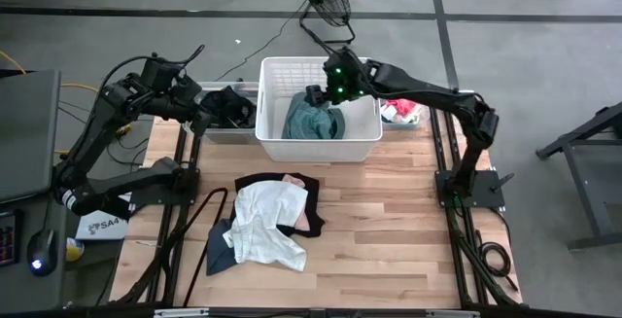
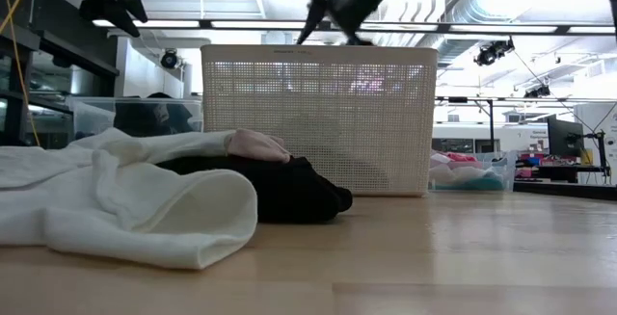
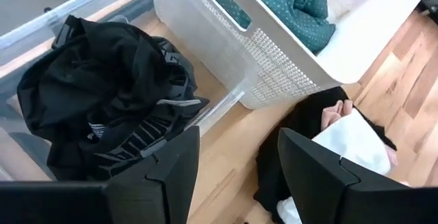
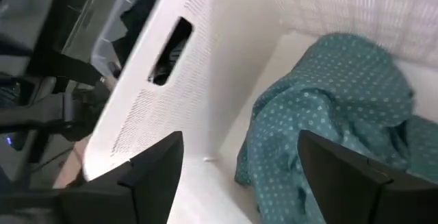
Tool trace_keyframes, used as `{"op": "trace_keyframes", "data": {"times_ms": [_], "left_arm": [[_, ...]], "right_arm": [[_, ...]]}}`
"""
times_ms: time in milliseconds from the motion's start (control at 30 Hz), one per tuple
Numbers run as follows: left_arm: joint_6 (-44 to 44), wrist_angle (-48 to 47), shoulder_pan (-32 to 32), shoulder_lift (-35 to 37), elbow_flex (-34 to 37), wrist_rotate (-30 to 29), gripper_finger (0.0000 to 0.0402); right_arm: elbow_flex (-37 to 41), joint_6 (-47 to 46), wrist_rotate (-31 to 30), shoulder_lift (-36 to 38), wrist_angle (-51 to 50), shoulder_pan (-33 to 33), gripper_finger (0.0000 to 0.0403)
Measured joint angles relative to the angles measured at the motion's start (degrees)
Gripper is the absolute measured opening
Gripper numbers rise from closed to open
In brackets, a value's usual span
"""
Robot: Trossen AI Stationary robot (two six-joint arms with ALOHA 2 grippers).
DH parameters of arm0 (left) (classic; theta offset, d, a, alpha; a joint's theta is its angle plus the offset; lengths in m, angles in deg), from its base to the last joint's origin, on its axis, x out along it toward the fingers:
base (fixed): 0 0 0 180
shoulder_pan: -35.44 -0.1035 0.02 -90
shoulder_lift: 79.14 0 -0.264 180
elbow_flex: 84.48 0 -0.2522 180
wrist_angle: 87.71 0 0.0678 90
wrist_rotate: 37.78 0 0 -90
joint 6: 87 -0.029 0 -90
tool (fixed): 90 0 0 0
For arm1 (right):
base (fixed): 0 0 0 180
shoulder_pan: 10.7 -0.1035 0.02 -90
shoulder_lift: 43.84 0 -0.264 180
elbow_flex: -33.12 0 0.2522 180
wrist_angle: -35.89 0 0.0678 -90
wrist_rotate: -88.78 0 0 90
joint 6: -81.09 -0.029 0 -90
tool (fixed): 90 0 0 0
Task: Pick & Place Cloths
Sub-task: Put the white boxers into the left transparent bin
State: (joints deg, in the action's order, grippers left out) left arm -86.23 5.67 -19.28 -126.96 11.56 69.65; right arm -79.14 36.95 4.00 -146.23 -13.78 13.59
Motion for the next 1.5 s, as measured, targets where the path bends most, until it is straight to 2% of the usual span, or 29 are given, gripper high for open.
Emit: {"op": "trace_keyframes", "data": {"times_ms": [133, 333, 533, 800, 967, 1100, 1233, 1333, 1400, 1500], "left_arm": [[-2.3, -2.4, 0.0, 0.1, 0.0, 0.5, 0.0195], [-6.4, -6.7, 0.0, 0.2, 0.0, 7.8, 0.0195], [-5.9, -8.4, 0.0, 2.5, 2.6, 10.0, 0.0195], [-3.1, -7.9, 0.0, 8.9, 11.9, 17.9, 0.0195], [0.2, -6.7, 0.0, 11.9, 16.8, 22.6, 0.0195], [2.4, -2.7, 0.4, 13.3, 18.3, 26.1, 0.0195], [6.7, 6.9, 4.8, 13.5, 18.3, 27.3, 0.0195], [12.0, 18.4, 11.0, 12.7, 18.3, 26.9, 0.0195], [15.2, 26.2, 16.3, 11.7, 18.3, 24.8, 0.0195], [18.1, 31.8, 25.8, 9.0, 18.2, 17.5, 0.0195]], "right_arm": [[0.0, 2.3, -7.1, 3.9, -4.2, -4.4, 0.0279], [0.0, 1.2, -17.3, 7.5, -12.3, -13.1, 0.0279], [0.1, -7.3, -25.3, 7.5, -24.2, -22.4, 0.0279], [0.3, -21.4, -37.2, 7.9, -35.1, -33.2, 0.0279], [0.3, -27.3, -39.5, 8.0, -42.8, -36.5, 0.0279], [0.3, -27.1, -40.3, 8.3, -45.5, -37.4, 0.0279], [0.3, -23.0, -39.8, 10.3, -45.7, -36.9, 0.0279], [0.3, -19.9, -39.7, 12.3, -45.0, -36.0, 0.0279], [0.3, -18.1, -39.7, 13.7, -44.8, -35.4, 0.0279], [0.3, -15.6, -39.7, 15.8, -44.8, -34.7, 0.0279]]}}
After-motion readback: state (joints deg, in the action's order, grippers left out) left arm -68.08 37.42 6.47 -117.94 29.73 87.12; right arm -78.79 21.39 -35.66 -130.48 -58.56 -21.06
